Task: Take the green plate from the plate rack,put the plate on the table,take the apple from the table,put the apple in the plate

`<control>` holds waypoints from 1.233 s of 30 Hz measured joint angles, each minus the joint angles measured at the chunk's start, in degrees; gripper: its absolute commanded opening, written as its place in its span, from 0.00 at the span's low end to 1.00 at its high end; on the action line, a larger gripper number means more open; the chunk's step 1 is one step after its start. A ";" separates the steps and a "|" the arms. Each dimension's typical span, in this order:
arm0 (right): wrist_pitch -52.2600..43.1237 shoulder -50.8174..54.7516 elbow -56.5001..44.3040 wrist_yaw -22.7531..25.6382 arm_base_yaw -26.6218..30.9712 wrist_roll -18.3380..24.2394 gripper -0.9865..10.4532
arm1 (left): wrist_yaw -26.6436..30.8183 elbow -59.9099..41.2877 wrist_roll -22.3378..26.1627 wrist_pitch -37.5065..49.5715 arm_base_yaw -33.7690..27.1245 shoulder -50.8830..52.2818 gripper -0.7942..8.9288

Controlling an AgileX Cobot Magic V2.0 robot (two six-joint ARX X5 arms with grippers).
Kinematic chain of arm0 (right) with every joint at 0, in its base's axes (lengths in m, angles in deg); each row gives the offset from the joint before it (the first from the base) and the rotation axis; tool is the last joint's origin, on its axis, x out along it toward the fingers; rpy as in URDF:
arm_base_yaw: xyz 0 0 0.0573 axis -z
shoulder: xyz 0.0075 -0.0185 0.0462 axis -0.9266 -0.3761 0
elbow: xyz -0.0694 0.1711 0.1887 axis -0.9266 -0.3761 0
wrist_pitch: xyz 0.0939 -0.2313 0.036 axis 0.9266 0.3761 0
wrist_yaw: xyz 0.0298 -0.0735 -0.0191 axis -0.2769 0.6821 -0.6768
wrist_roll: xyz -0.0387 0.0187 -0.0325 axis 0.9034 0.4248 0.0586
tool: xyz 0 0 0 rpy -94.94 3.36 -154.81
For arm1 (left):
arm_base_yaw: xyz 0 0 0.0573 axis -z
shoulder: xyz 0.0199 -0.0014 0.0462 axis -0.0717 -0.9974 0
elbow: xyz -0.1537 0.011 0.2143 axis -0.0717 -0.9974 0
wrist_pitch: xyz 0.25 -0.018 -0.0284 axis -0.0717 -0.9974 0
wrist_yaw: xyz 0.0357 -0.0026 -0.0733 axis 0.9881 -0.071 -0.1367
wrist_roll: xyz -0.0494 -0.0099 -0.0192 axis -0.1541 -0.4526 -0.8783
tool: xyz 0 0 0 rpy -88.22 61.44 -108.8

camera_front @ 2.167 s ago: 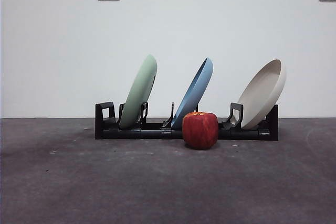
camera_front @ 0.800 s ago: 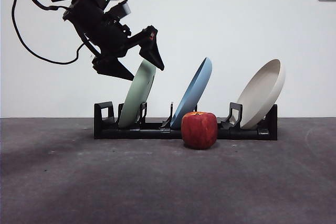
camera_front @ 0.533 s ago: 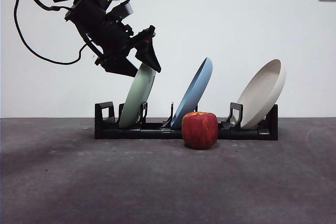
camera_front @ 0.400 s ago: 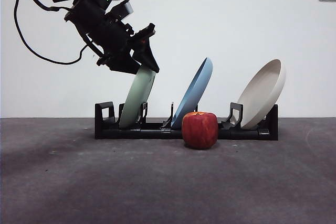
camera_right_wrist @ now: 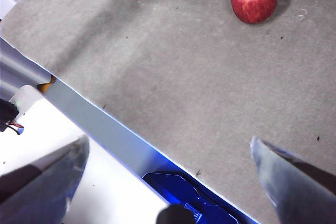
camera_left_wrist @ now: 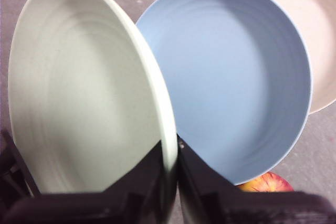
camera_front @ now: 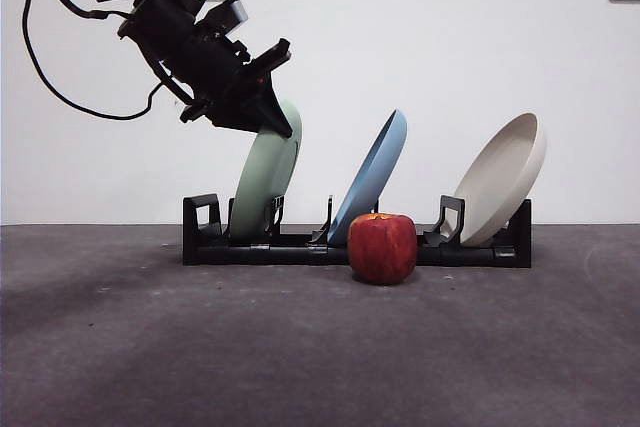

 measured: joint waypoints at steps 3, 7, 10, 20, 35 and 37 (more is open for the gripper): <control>0.00 0.00 0.00 0.00 0.00 0.00 0.69 | 0.35 -0.02 -0.33 -0.39 0.00 0.57 0.07; 0.00 0.00 0.00 0.00 0.00 0.00 0.69 | 0.35 -0.07 -1.46 -0.92 0.00 2.29 0.07; 0.00 0.00 0.00 0.00 0.00 0.00 0.69 | -0.31 -0.07 -1.77 -0.94 0.07 4.44 0.07; 0.00 0.00 0.00 0.00 0.00 0.00 0.69 | -0.74 -0.07 -1.70 -5.73 0.52 13.07 0.07; 0.00 0.00 0.00 0.00 0.00 0.00 0.69 | 24.85 -0.04 14.19 -35.98 14.23 35.17 0.08; 0.00 0.00 0.00 0.00 0.00 0.00 0.69 | 30.45 -0.04 14.99 -40.39 18.03 35.80 0.08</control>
